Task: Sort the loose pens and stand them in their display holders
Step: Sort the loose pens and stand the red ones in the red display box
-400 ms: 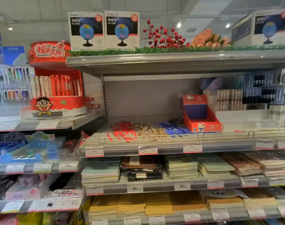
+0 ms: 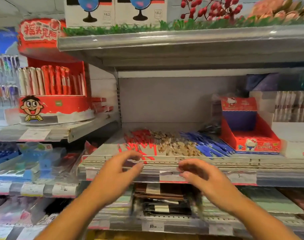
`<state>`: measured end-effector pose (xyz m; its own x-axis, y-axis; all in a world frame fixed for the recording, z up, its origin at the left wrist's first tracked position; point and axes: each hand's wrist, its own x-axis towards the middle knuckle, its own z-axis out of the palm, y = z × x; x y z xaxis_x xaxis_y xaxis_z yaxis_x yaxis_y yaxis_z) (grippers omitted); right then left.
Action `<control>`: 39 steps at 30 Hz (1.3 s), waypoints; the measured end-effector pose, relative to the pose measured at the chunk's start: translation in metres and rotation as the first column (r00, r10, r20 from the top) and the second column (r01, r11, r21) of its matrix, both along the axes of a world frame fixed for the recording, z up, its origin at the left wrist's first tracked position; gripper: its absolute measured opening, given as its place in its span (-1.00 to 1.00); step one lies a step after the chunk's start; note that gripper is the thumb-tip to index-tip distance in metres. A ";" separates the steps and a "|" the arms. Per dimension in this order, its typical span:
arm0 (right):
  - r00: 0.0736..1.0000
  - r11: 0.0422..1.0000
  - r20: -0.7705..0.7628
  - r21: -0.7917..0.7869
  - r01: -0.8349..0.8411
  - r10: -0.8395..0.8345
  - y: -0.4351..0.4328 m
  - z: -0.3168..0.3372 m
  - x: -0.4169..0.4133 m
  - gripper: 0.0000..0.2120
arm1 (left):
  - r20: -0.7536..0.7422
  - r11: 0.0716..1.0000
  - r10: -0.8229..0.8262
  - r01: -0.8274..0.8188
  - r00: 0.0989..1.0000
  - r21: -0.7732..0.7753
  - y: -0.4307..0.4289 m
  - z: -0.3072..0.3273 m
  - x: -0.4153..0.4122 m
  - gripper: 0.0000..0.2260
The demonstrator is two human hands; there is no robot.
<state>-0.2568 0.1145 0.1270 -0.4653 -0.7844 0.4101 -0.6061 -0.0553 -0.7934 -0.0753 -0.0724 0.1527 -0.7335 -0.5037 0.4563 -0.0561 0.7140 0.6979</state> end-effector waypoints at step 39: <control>0.641 0.796 -0.533 0.566 -0.215 0.552 -0.247 0.041 -0.128 -0.51 | 0.627 0.933 0.251 -0.012 0.738 -0.360 -0.261 -0.029 -0.201 -0.49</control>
